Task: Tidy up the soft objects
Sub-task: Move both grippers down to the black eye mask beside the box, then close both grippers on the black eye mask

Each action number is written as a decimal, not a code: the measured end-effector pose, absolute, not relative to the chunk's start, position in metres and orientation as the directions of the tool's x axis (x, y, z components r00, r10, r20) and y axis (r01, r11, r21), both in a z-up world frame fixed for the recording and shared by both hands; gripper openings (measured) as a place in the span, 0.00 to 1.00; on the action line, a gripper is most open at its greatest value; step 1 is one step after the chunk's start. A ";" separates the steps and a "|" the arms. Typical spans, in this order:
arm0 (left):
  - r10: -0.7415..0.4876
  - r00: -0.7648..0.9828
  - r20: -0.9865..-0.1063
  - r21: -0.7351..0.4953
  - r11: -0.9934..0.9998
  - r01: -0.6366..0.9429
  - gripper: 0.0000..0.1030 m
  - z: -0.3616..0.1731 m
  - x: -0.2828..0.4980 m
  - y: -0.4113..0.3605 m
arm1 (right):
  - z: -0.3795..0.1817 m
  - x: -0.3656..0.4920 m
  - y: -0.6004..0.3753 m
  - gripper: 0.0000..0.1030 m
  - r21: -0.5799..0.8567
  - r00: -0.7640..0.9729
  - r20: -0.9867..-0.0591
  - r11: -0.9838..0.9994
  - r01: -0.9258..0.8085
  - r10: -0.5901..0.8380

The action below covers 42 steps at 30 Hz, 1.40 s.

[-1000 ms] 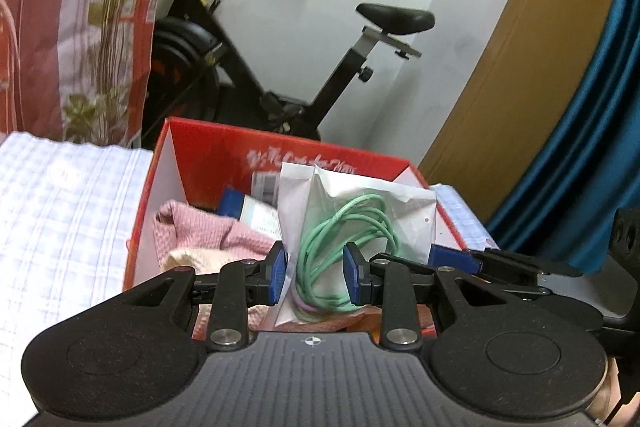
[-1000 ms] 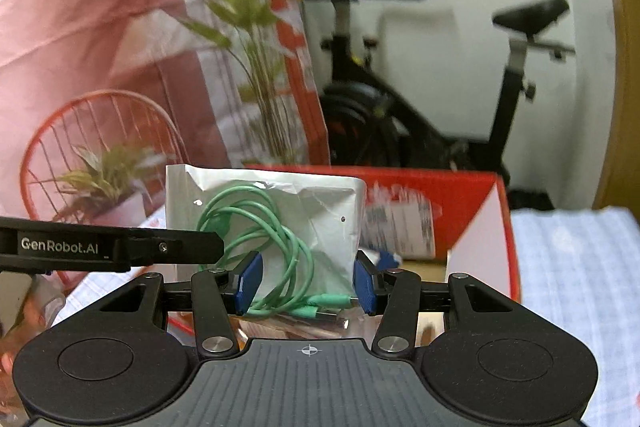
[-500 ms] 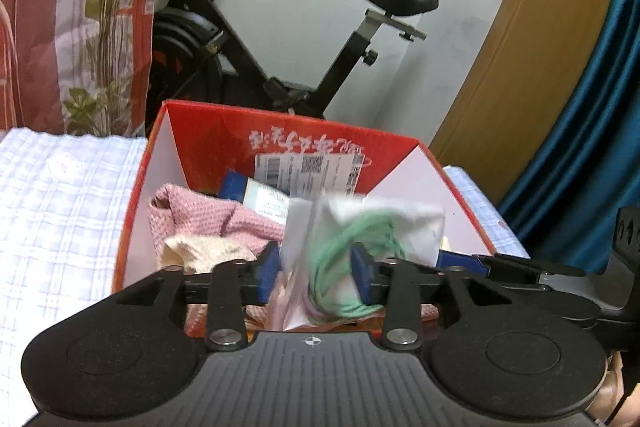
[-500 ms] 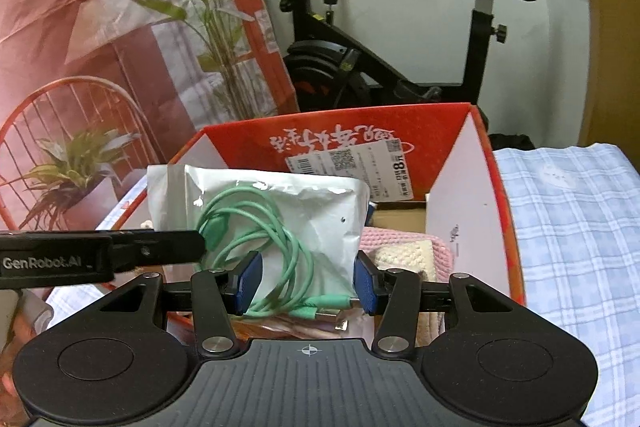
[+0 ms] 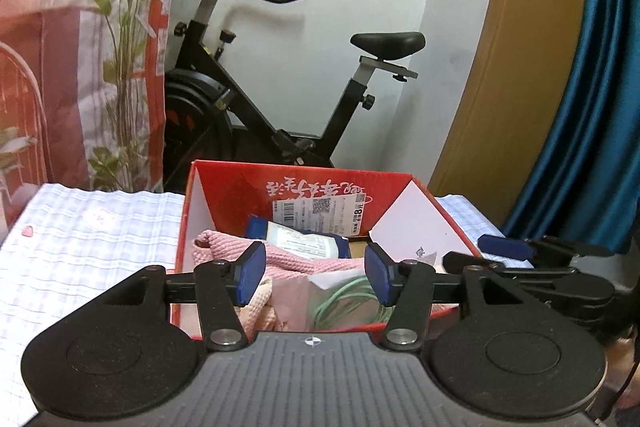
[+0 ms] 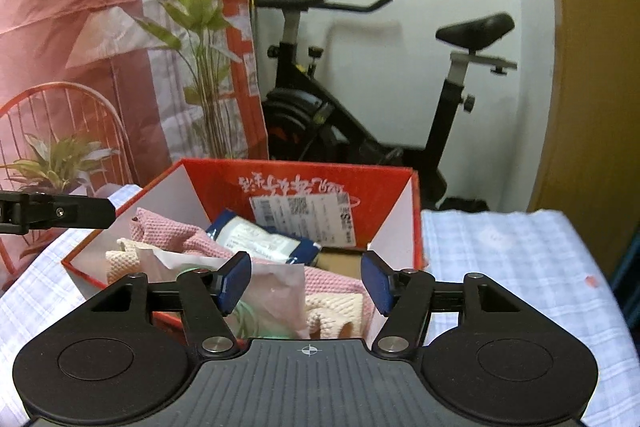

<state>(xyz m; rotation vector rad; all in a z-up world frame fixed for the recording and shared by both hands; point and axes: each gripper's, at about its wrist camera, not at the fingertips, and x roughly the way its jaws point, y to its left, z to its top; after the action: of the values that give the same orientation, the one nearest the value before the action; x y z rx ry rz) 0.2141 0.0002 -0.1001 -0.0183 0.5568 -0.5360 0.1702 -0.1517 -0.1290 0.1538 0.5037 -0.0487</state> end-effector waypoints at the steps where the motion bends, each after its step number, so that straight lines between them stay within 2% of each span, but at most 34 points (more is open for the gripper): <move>1: -0.486 0.720 -0.496 -0.152 0.865 0.479 0.55 -0.100 0.210 0.001 | -0.127 0.166 -0.152 0.56 0.129 0.878 -0.478 0.988 0.080 -0.009; 22: -0.439 0.756 -0.486 -0.122 0.890 0.439 0.56 -0.137 0.141 0.034 | -0.143 0.089 -0.124 0.56 0.094 0.918 -0.396 0.995 0.034 0.006; 28: -0.423 0.739 -0.525 -0.156 0.901 0.405 0.56 -0.161 0.136 0.048 | -0.165 0.072 -0.111 0.56 0.099 0.911 -0.413 0.995 0.018 0.024; 36: -0.431 0.684 -0.588 -0.216 0.899 0.381 0.56 -0.196 0.138 0.061 | -0.213 0.066 -0.105 0.55 0.146 0.868 -0.496 0.987 0.060 0.020; 42: -0.461 0.656 -0.598 -0.262 0.886 0.383 0.55 -0.207 0.145 0.052 | -0.231 0.053 -0.104 0.56 0.154 0.861 -0.508 0.983 0.101 -0.009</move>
<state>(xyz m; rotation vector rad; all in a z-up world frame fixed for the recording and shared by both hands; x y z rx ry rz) 0.1453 0.0518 -0.2071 -0.1161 0.7091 -0.4793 0.0527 -0.1038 -0.2310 0.1782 0.5303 -0.0579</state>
